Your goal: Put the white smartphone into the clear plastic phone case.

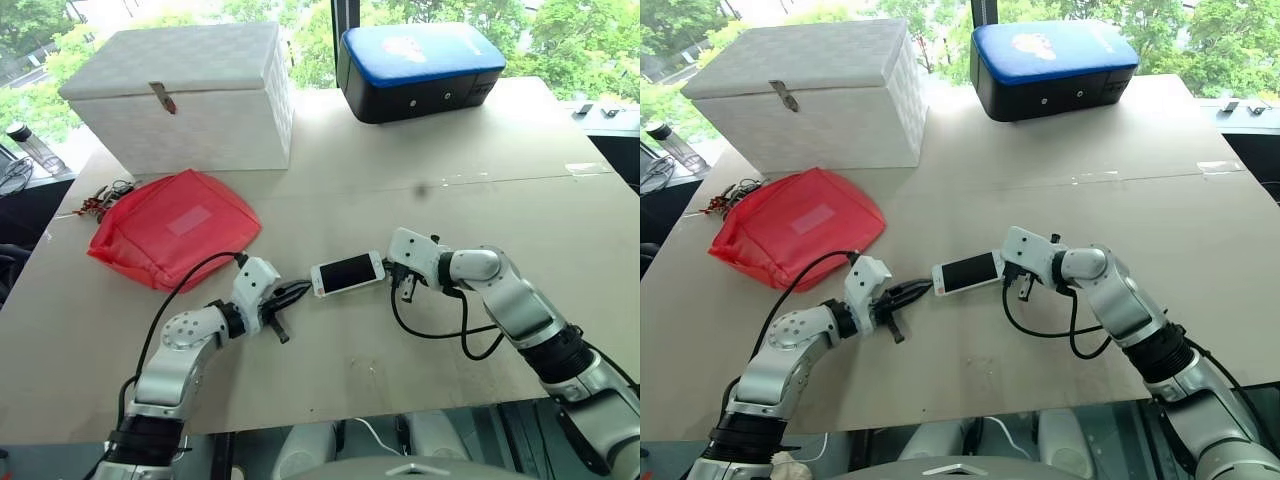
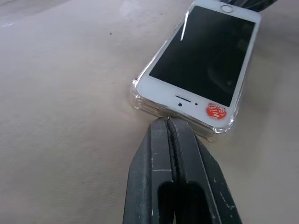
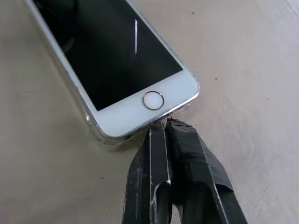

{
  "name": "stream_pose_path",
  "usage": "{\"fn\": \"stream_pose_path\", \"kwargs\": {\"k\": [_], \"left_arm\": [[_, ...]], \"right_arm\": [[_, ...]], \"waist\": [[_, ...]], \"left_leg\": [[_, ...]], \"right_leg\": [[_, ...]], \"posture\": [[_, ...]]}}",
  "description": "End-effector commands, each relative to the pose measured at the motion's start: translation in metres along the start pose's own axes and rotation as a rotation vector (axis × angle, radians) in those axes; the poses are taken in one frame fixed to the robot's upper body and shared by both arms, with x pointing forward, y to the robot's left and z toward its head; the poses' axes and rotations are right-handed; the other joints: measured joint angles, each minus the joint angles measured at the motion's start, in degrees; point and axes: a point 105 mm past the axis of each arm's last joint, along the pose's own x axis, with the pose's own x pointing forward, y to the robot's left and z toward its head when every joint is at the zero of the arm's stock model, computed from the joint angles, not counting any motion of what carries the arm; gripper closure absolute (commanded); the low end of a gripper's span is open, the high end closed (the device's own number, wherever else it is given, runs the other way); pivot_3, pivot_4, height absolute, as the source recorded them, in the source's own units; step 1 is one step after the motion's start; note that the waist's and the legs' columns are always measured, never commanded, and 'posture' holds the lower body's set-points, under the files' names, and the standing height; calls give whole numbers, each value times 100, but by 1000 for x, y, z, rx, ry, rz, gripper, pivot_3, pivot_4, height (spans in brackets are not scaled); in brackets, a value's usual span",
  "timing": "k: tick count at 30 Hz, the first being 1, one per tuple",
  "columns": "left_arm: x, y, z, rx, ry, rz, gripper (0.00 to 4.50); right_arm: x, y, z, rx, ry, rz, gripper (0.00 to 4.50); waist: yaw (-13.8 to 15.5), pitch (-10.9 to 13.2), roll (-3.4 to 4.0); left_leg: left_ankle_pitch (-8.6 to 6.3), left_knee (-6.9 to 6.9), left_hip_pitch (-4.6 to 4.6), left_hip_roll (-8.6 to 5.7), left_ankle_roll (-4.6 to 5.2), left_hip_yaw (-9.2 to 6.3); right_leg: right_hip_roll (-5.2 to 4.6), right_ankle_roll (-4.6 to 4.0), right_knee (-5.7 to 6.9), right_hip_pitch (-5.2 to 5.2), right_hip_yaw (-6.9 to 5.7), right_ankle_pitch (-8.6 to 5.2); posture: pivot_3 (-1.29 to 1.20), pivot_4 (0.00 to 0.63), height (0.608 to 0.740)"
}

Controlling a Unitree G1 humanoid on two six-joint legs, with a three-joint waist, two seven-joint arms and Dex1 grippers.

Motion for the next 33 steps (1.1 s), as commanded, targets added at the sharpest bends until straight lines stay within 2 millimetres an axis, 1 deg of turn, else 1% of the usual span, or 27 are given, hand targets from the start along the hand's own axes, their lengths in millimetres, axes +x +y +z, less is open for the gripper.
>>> {"fn": "stream_pose_path", "kwargs": {"k": [1,4,6,11,12,13,15,16,19,21,26,30,33], "left_arm": [[22,-5,7,-1,-14,-22,4480],[31,-5,17,18,-25,-39,4480],[32,-4,18,30,-18,-49,4480],[31,1,13,58,22,-47,4480],[28,5,12,57,27,-33,4480],[23,9,11,51,31,-19,4480],[9,21,10,53,40,25,4480],[3,26,11,58,37,43,4480],[-6,37,18,58,15,76,4480],[-6,39,24,59,0,77,4480],[2,38,34,53,-44,55,4480],[10,32,37,45,-67,19,4480],[15,24,36,39,-69,-3,4480]], "right_arm": [[7,19,39,-94,-129,132,4500],[13,18,51,-95,-154,137,4500],[16,17,53,-94,-152,138,4500],[21,16,37,-78,-97,125,4500],[19,14,30,-73,-75,110,4500],[16,11,19,-72,-42,88,4500],[1,0,-6,-39,21,33,4500],[-6,-5,-15,-31,43,4,4500],[-26,-20,-28,-29,78,-72,4500],[-38,-26,-29,-32,81,-101,4500],[-50,-24,-21,-17,60,-109,4500],[-57,-20,-21,-59,95,-120,4500],[-56,-20,-21,-51,95,-145,4500]], "waist": [[2,0,0],[-6,0,-1],[-19,0,-1],[4,0,-4],[5,0,-4],[7,0,-5],[11,0,-6],[7,0,-6],[8,1,-6],[33,4,-9],[54,11,-20],[13,11,-19],[-15,11,-20]], "left_leg": [[0,2,1,0,0,0],[1,9,2,0,-2,-2],[3,10,2,-1,-6,3],[3,11,-6,-2,-6,-2],[3,11,-6,-3,-6,-2],[3,12,-6,-5,-6,-1],[3,12,-7,-5,-6,-3],[3,11,-10,-5,-6,-3],[3,5,-10,-4,-6,-3],[3,8,-11,-3,-6,-4],[3,15,-29,-6,-5,-11],[3,7,-43,-4,-5,-18],[3,12,-82,-4,-5,-14]], "right_leg": [[0,-1,5,1,-1,1],[1,-1,18,-1,-3,0],[1,-1,28,-3,5,0],[-1,-1,26,-12,-2,0],[-2,-1,26,-12,0,0],[-4,-1,25,-12,2,0],[-4,-1,21,-12,-1,0],[-5,-1,18,-13,-1,0],[-3,-1,17,-13,1,0],[-3,-1,17,-12,-1,0],[-7,0,4,-13,-11,1],[-7,0,-13,-22,-19,1],[-6,0,-10,-62,-16,1]], "posture": [[0,150,740],[0,150,740],[0,150,740],[0,150,740],[0,150,740],[0,150,740],[0,150,740],[0,150,740],[0,150,740],[0,150,740],[0,150,740],[0,150,740],[0,150,740]]}}
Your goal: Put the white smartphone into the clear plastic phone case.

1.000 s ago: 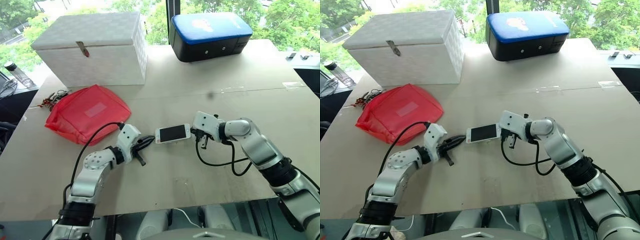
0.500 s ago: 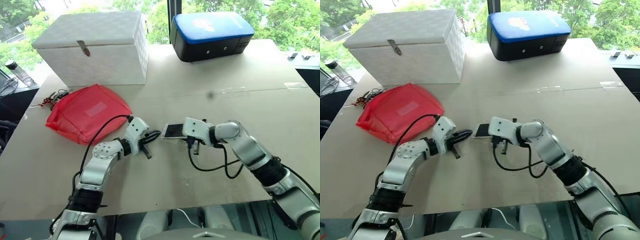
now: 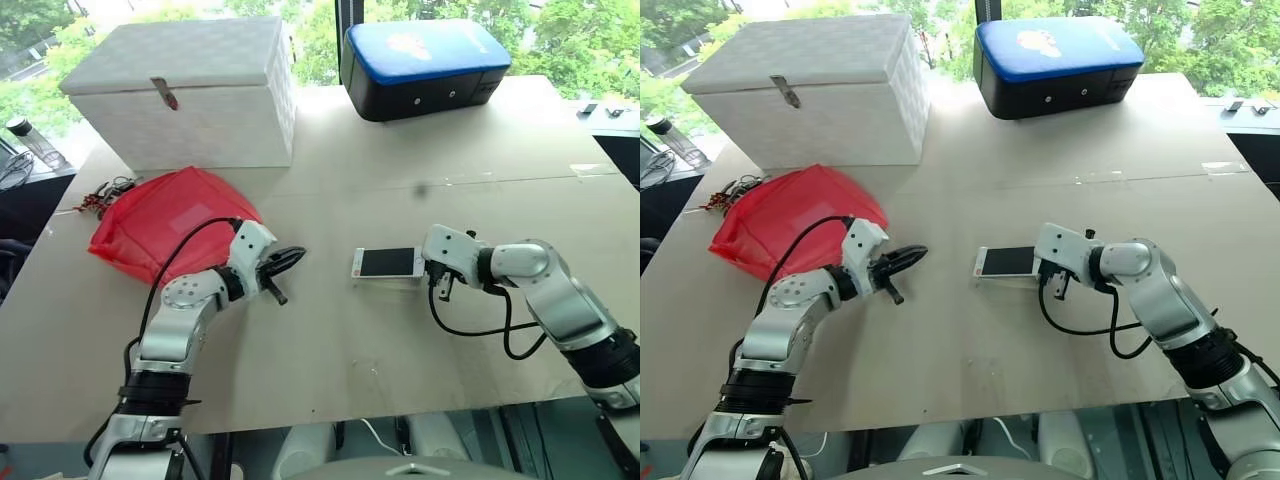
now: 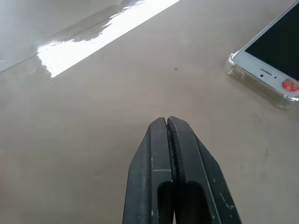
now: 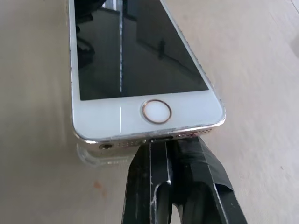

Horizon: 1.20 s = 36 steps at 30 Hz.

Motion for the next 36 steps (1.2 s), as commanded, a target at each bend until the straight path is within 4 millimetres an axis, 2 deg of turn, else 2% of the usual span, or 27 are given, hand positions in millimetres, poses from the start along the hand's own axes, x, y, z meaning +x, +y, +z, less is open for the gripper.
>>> {"fn": "stream_pose_path", "kwargs": {"k": [1,4,8,16,19,22,26,30,34,36], "left_arm": [[4,-8,5,14,-25,-32,4480],[6,-13,6,11,-28,-46,4480],[8,-19,12,14,-33,-61,4480],[18,-31,36,-13,-86,-113,4480],[30,-43,44,-45,-108,-169,4480],[45,-52,40,-71,-89,-214,4480],[59,-62,12,-88,7,-262,4480],[61,-63,-14,-88,93,-275,4480],[60,-60,-21,-89,112,-262,4480],[61,-60,-21,-89,109,-255,4480]], "right_arm": [[-6,-7,9,-23,-19,-68,4500],[-13,-15,14,46,-60,-100,4500],[-25,-16,25,144,-138,-82,4500],[-56,-24,-1,166,-59,-120,4500],[-58,-22,5,226,-124,-104,4500],[-48,-14,16,267,-206,-60,4500],[-26,-10,28,278,-247,-24,4500],[-2,-15,36,298,-268,-3,4500],[19,-16,27,336,-217,54,4500],[31,-9,7,361,-116,111,4500]], "waist": [[-1,0,0],[4,1,-1],[21,1,-1],[44,2,-4],[31,3,-5],[14,3,-6],[-1,4,-7],[8,3,-10],[31,0,-12],[31,0,-12]], "left_leg": [[0,0,-5,0,0,0],[0,0,-10,0,0,1],[0,0,-12,0,0,0],[0,2,-15,-2,0,1],[0,5,-13,-1,1,4],[0,5,-8,0,0,11],[0,11,-3,0,0,23],[1,23,5,-1,0,24],[3,38,9,-3,-3,20],[3,41,9,-4,-3,20]], "right_leg": [[0,0,2,-6,0,0],[0,0,4,-12,0,0],[0,0,5,-13,1,0],[-2,0,5,-13,-1,0],[-2,0,10,-12,1,0],[3,0,19,-12,8,0],[3,0,41,-16,13,0],[3,0,57,-16,12,0],[2,0,74,-12,18,0],[2,0,75,-11,18,0]], "posture": [[0,150,740],[0,150,740],[0,150,740],[0,150,740],[0,150,740],[0,150,740],[0,150,740],[0,150,740],[0,150,740],[0,150,740]]}}
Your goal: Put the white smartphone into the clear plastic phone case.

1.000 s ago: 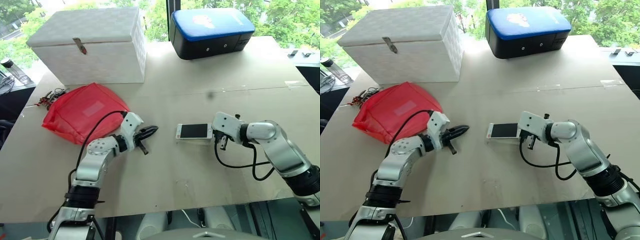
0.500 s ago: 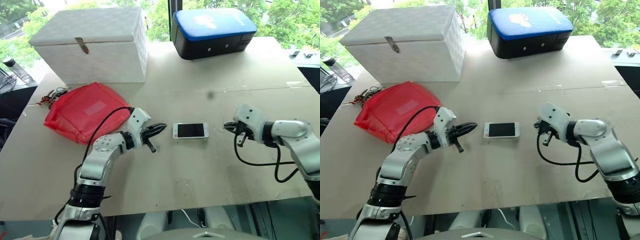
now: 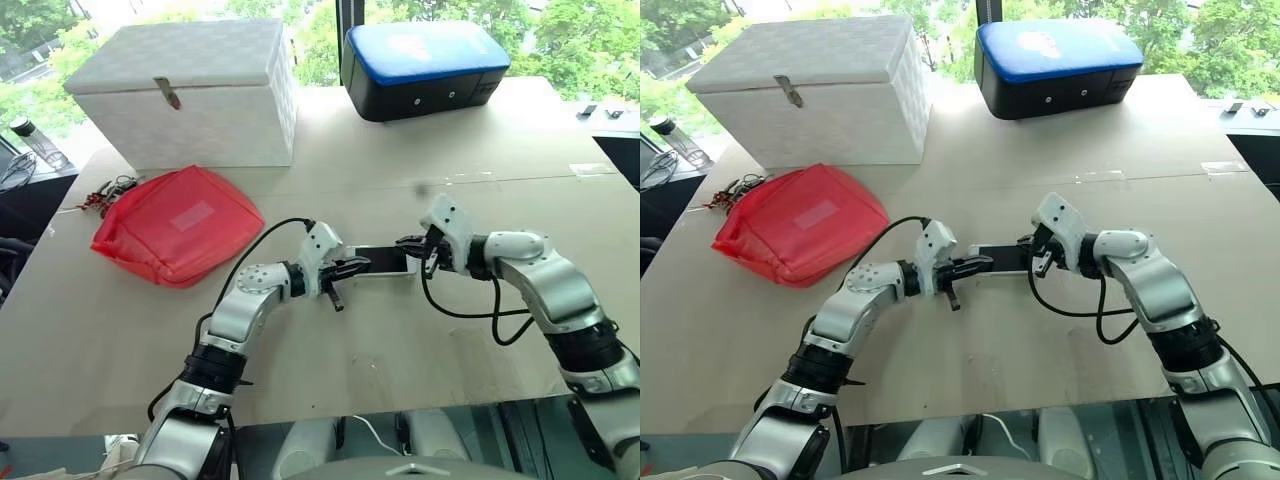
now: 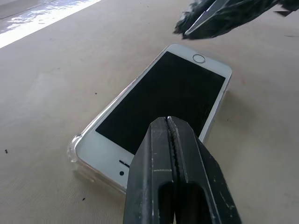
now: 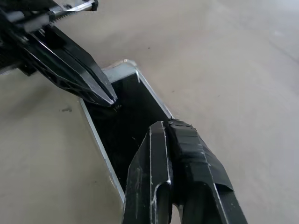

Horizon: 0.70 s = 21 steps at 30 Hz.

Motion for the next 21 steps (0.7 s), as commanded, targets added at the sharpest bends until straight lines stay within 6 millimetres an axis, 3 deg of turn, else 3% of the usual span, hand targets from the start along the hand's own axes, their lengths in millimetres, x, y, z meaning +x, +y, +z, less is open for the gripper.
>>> {"fn": "stream_pose_path", "kwargs": {"k": [1,5,9,16,21], "left_arm": [[-2,1,-29,-41,99,28,4480],[0,0,-30,-49,90,45,4480],[1,0,-32,-57,88,69,4480],[4,-1,-34,-63,85,84,4480],[8,-4,-35,-61,88,75,4480]], "right_arm": [[12,-5,-34,51,167,60,4500],[9,-12,-83,34,404,89,4500],[8,-5,-95,40,475,184,4500],[14,14,-114,72,575,333,4500],[16,15,-133,103,637,331,4500]], "waist": [[-17,-5,5],[-11,-50,-4],[20,-76,-11],[4,-199,-28],[5,-262,-41]], "left_leg": [[0,1,-1,-2,0,-2],[0,-1,44,-3,0,0],[-19,-45,205,0,32,-30],[-20,-45,218,3,34,-36],[-24,-56,249,3,38,-36]], "right_leg": [[-2,0,0,0,0,0],[-1,0,0,43,-2,0],[0,0,-82,225,-31,-2],[0,3,-91,244,-35,0],[0,3,-97,275,-31,-1]], "posture": [[0,150,740],[0,150,740],[0,150,740],[0,150,740],[0,150,740]]}}
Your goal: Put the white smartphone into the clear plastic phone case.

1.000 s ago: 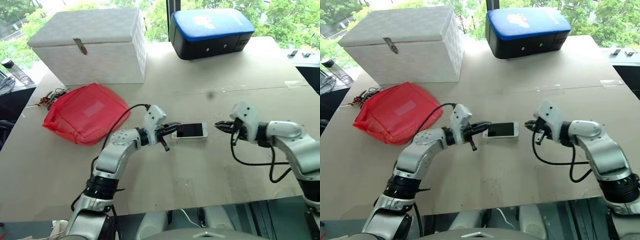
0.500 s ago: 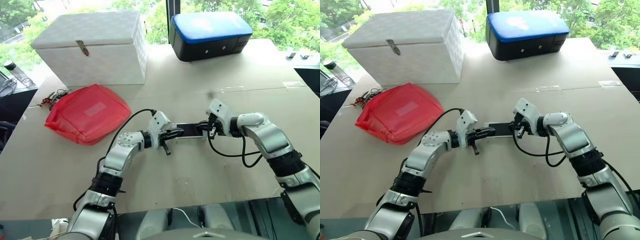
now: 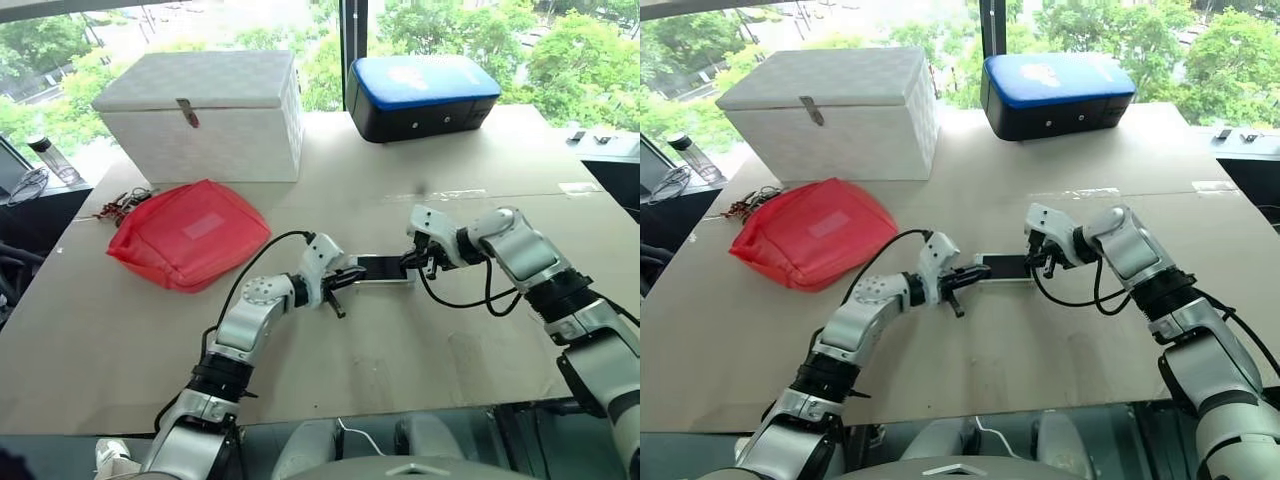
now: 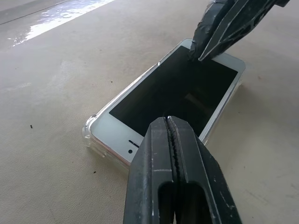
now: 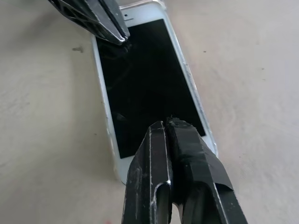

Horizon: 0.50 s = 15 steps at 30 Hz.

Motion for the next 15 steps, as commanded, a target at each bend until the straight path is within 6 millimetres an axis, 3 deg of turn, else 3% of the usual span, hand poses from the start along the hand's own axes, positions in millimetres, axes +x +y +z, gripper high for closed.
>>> {"fn": "stream_pose_path", "kwargs": {"k": [1,7,15], "left_arm": [[3,-5,-11,-9,39,-13,4480],[5,-8,-11,-8,38,-21,4480],[4,-7,-14,-7,51,-17,4480]], "right_arm": [[29,24,-91,181,312,86,4500],[35,24,-112,224,380,88,4500],[39,31,-124,257,423,117,4500]], "waist": [[0,-10,-3],[-6,-58,-3],[-5,-115,8]], "left_leg": [[0,-6,12,0,0,2],[-1,-89,158,10,1,-1],[-1,-94,164,12,0,-4]], "right_leg": [[0,0,0,8,3,0],[7,26,-73,142,2,-21],[9,27,-86,152,2,-20]], "posture": [[0,150,740],[0,150,740],[0,150,740]]}}
